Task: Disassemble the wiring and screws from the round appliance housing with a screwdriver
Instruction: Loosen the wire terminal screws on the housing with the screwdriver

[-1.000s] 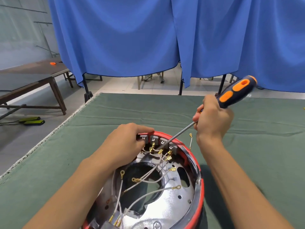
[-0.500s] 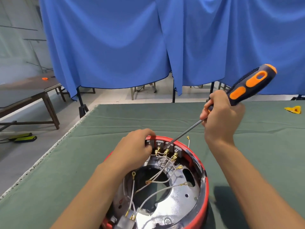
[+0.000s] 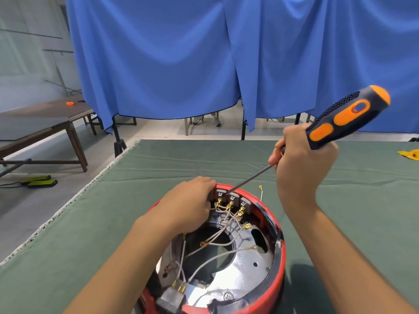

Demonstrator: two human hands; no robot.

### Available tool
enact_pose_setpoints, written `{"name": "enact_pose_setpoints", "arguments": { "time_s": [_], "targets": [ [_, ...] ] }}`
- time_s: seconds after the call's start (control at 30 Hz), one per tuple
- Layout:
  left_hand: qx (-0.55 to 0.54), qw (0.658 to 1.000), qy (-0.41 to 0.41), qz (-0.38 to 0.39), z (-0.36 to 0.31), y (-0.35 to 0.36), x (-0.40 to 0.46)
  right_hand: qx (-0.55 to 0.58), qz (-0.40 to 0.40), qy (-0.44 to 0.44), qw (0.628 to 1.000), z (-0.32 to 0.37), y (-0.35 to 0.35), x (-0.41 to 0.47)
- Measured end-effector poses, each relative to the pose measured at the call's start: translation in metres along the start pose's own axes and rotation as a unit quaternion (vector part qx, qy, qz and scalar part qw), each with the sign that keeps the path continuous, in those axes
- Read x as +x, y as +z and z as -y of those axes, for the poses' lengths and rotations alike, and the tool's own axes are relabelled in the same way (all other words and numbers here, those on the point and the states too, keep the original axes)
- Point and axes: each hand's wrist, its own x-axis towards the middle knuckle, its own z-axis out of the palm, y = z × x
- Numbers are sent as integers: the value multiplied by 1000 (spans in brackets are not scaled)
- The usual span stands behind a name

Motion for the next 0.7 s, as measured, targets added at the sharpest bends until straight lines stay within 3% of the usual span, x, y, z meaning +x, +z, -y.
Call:
{"name": "enact_pose_setpoints", "arguments": {
  "time_s": [0.23, 0.53, 0.7],
  "targets": [
    [33, 997, -1, 65, 2, 1, -2, 0, 2, -6, 1000, -1, 1, -4],
    [45, 998, -27, -24, 7, 18, -8, -30, 1, -14, 999, -4, 4, -7],
    [33, 998, -37, -32, 6, 17, -11, -46, -69, 44, 996, -14, -2, 5]
  ]
}}
